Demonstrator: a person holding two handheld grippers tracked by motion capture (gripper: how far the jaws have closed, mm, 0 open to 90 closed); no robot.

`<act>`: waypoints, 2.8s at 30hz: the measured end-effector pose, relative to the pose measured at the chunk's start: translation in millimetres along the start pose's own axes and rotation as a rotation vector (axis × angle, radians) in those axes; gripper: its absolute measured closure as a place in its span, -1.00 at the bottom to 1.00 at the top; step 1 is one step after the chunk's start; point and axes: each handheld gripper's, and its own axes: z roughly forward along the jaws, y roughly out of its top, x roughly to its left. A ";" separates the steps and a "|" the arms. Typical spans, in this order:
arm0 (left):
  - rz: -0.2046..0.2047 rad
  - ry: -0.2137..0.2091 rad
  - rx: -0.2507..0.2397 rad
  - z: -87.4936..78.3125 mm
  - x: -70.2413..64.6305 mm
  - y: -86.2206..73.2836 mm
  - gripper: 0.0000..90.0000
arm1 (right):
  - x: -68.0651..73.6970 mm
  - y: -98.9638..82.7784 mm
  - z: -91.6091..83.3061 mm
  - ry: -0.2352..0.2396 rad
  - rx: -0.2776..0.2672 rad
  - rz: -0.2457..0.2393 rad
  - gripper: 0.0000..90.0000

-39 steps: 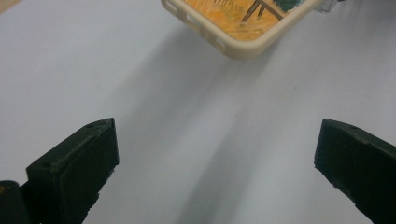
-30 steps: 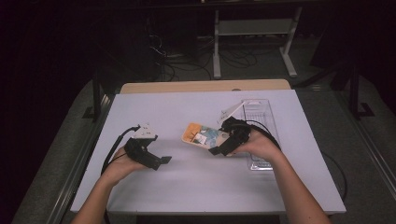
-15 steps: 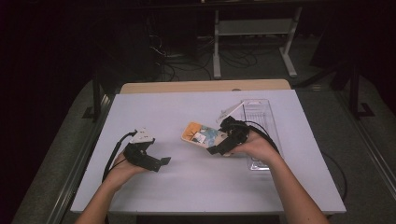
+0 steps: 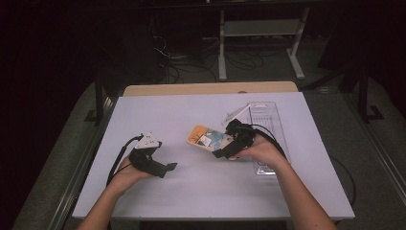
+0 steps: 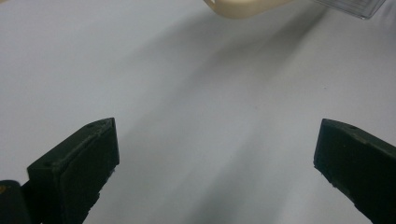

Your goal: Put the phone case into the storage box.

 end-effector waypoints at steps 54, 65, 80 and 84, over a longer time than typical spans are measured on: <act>0.335 0.164 -0.081 3.5 -27.0 2.0 -1.00 | 1.7 0.7 4.7 -0.014 0.015 -0.034 -0.77; 0.404 0.214 -0.093 4.2 -33.0 2.4 -1.00 | 2.7 1.0 3.9 -0.001 0.011 -0.023 -0.77; 0.517 0.279 -0.096 6.7 -41.9 2.2 -1.00 | 2.0 0.9 4.5 -0.007 0.012 -0.035 -0.77; 0.572 0.309 -0.070 6.9 -44.8 1.9 -1.00 | 1.5 1.0 4.6 -0.005 0.015 -0.041 -0.77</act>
